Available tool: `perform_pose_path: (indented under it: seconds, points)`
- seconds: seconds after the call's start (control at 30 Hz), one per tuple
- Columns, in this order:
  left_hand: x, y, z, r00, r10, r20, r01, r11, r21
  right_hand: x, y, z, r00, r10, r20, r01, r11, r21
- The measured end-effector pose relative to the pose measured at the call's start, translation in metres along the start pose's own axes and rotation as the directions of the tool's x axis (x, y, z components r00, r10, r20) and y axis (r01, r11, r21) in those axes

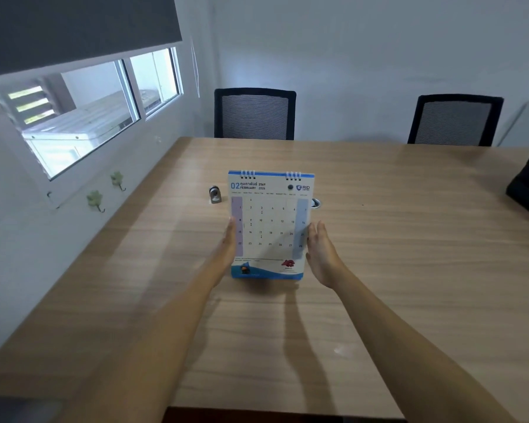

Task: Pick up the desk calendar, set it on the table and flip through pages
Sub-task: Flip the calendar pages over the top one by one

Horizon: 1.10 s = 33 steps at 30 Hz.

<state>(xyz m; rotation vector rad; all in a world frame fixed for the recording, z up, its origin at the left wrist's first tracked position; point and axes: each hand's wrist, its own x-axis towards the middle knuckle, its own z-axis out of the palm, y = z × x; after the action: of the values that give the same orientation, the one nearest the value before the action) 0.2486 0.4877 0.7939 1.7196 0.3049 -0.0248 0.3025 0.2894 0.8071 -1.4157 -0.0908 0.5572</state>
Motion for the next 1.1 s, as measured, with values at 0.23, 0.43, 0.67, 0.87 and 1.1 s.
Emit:
perform_pose_path:
  seconds: [0.23,0.43,0.67,0.87,1.1]
  points:
    - [-0.018,0.008,-0.007,0.997,-0.076,0.001,0.076,0.997,0.027,-0.016,0.006,-0.003,0.997,-0.066,0.028,0.068,0.996,-0.057]
    - [-0.032,0.021,-0.013,0.997,-0.077,-0.016,0.078,0.994,0.073,-0.036,-0.005,0.004,0.999,-0.033,-0.032,0.027,0.984,-0.176]
    - [-0.032,0.03,-0.025,0.962,-0.077,-0.264,0.121,0.981,0.154,-0.043,-0.025,0.002,0.946,-0.101,-0.306,0.004,0.953,-0.303]
    - [-0.038,0.055,-0.039,0.953,-0.087,-0.289,0.062,0.994,-0.092,-0.05,-0.054,-0.015,0.98,-0.095,-0.178,0.082,0.994,-0.079]
    - [-0.039,0.116,-0.053,0.984,0.091,-0.15,-0.152,0.872,-0.465,-0.037,-0.1,-0.01,0.979,-0.201,-0.04,0.204,0.937,0.284]
